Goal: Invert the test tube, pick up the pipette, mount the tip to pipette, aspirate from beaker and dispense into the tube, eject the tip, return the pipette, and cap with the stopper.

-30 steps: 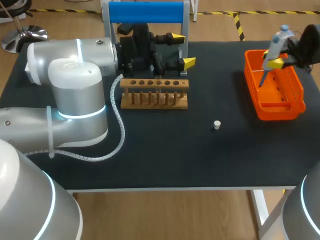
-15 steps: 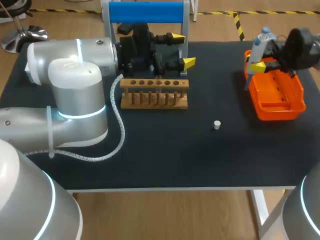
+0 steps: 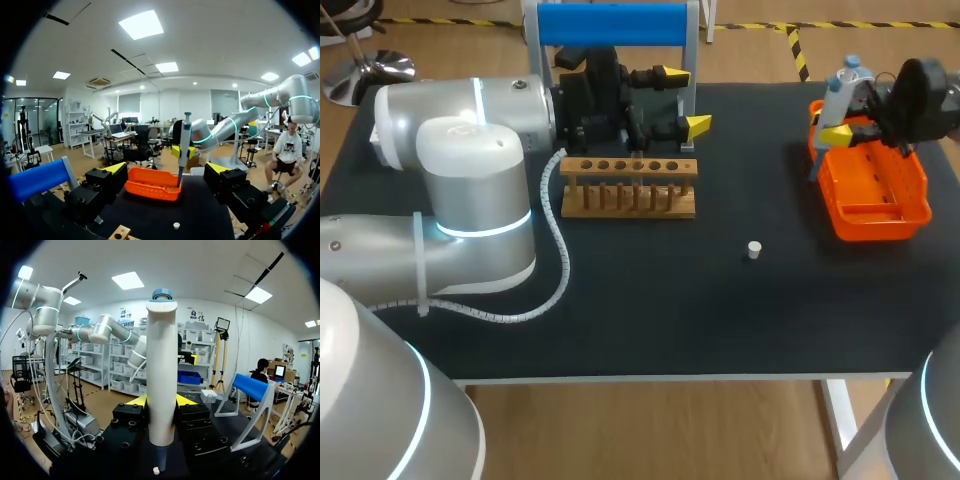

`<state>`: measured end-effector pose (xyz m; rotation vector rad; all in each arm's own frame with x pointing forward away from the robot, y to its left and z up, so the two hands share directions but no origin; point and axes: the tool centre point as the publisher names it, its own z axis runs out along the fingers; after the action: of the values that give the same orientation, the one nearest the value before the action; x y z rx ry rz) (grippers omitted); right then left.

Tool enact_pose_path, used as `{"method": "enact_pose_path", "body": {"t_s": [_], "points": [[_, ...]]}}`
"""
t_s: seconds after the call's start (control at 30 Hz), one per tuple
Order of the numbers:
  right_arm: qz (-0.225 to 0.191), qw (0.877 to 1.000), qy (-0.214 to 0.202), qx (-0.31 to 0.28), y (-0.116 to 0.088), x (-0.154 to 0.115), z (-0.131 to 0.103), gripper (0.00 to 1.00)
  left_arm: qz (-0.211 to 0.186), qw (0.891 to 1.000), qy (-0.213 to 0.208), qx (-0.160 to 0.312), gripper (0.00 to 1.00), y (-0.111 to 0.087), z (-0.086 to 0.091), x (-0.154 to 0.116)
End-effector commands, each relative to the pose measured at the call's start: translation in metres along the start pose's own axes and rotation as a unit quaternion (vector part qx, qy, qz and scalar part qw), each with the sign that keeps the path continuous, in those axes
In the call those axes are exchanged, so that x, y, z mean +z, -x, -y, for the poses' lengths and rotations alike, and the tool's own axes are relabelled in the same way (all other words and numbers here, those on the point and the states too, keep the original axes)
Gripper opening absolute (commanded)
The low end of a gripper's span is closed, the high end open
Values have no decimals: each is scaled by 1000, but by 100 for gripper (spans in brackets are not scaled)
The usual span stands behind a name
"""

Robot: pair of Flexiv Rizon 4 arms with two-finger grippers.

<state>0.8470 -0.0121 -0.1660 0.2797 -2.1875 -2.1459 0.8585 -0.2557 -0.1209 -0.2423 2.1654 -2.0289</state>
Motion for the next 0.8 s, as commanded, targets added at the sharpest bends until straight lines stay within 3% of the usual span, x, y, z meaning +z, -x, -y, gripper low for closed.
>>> {"method": "enact_pose_path", "body": {"t_s": [0.03, 0.8], "points": [[-5, 1000, 3, 0, 0, 10, -2, 0, 2, 1000, -2, 0, 100, -1, -1, 1], [-35, 999, 10, -1, 26, 121, -6, 0, 2, 1000, -2, 0, 100, -1, -1, 1]]}}
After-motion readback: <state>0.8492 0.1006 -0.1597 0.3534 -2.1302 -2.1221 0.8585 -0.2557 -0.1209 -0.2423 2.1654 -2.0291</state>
